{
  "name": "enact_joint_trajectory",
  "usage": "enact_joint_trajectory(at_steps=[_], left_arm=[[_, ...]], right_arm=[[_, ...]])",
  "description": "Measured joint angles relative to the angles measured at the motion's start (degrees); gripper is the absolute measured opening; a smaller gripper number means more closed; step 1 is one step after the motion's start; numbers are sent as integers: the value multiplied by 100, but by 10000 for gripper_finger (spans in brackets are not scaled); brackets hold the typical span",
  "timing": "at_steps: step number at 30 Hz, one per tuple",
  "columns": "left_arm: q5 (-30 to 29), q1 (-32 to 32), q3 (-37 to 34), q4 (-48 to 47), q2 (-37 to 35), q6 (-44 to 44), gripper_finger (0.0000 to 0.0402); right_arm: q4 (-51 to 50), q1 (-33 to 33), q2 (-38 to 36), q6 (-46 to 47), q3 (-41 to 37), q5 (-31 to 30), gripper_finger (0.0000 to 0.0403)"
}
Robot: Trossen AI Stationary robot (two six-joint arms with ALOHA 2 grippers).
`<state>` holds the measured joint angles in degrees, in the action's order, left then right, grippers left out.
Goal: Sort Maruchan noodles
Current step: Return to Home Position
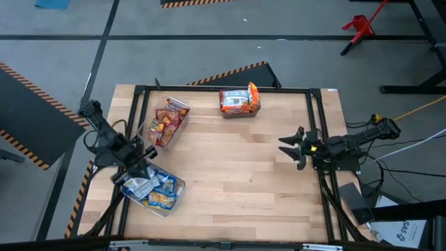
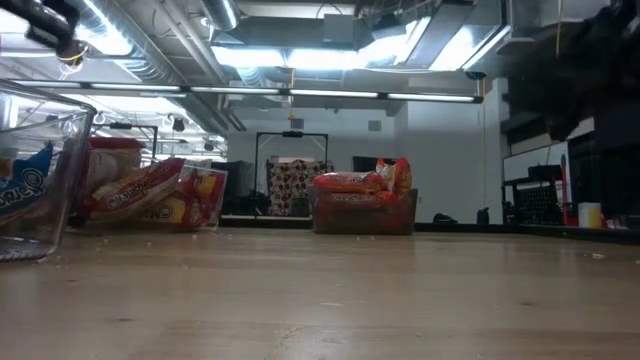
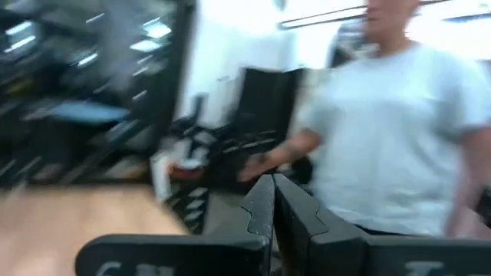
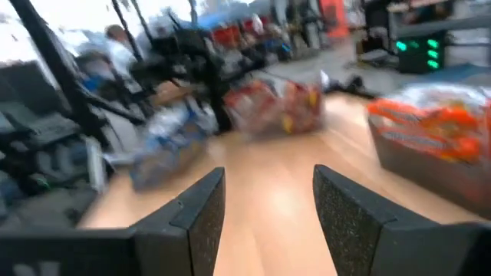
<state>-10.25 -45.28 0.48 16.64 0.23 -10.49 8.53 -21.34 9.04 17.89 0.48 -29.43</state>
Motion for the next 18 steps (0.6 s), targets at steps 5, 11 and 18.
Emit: enact_joint_trajectory(at_steps=[5, 11, 18], left_arm=[[797, -2, 1, -56, 0, 296, 0], [604, -2, -1, -566, 0, 354, 0], [-184, 1, -3, -1127, 0, 514, 0]], right_arm=[[101, -2, -212, -219, 258, -583, 184], [-76, -2, -519, -1180, 394, -763, 184], [-486, -2, -579, -182, 31, -394, 184]])
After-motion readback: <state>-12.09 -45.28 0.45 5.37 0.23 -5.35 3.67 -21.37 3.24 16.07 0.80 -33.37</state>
